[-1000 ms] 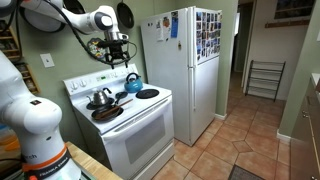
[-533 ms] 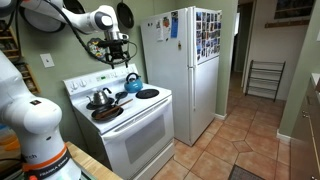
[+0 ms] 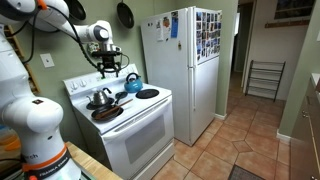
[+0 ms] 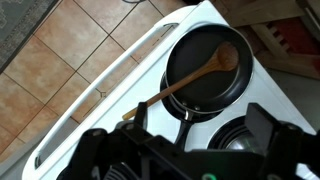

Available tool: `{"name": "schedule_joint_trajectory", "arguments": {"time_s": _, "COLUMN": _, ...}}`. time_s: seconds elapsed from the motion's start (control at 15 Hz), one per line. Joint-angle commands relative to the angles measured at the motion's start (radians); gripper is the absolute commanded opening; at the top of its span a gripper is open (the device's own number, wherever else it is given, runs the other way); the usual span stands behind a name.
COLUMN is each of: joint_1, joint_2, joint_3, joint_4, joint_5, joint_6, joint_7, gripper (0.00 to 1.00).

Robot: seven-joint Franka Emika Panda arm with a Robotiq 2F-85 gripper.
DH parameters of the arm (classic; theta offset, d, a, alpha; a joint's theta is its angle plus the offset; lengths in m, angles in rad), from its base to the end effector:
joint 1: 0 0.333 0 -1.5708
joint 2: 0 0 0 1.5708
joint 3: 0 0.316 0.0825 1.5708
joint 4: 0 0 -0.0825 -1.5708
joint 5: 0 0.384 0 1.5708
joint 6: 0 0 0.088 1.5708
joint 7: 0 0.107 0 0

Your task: Move the pan from the left plate to the right plate

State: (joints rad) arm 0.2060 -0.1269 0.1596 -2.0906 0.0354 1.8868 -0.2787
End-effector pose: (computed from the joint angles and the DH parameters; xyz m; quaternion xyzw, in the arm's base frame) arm 0.4727 0.1861 0.4718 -0.9501 -0.3095 0.0394 0.0049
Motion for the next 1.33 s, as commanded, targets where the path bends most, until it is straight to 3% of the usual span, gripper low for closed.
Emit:
{"name": "schedule_joint_trajectory", "arguments": {"time_s": 0.0, "joint_1": 0.018, "joint_2": 0.090, "joint_3": 0.039, "joint_4": 0.025, "joint_5": 0.056, "joint_6": 0.004, "joint_7": 0.131, "gripper": 1.00}}
{"name": "schedule_joint_trajectory", "arguments": {"time_s": 0.33, "joint_1": 0.028, "joint_2": 0.187, "joint_3": 0.068, "joint_4": 0.020, "joint_5": 0.051, "joint_6": 0.109, "joint_7": 0.408, "gripper": 1.00}}
{"name": "schedule_joint_trajectory", "arguments": {"time_s": 0.73, "joint_1": 0.045, "joint_2": 0.281, "joint_3": 0.060, "joint_4": 0.003, "joint_5": 0.027, "joint_6": 0.296, "joint_7": 0.635, "gripper": 1.00}}
{"name": "schedule_joint_trajectory", "arguments": {"time_s": 1.27, "joint_1": 0.084, "joint_2": 0.415, "joint_3": 0.028, "joint_4": 0.020, "joint_5": -0.118, "joint_6": 0.509, "joint_7": 0.702, "gripper": 1.00}}
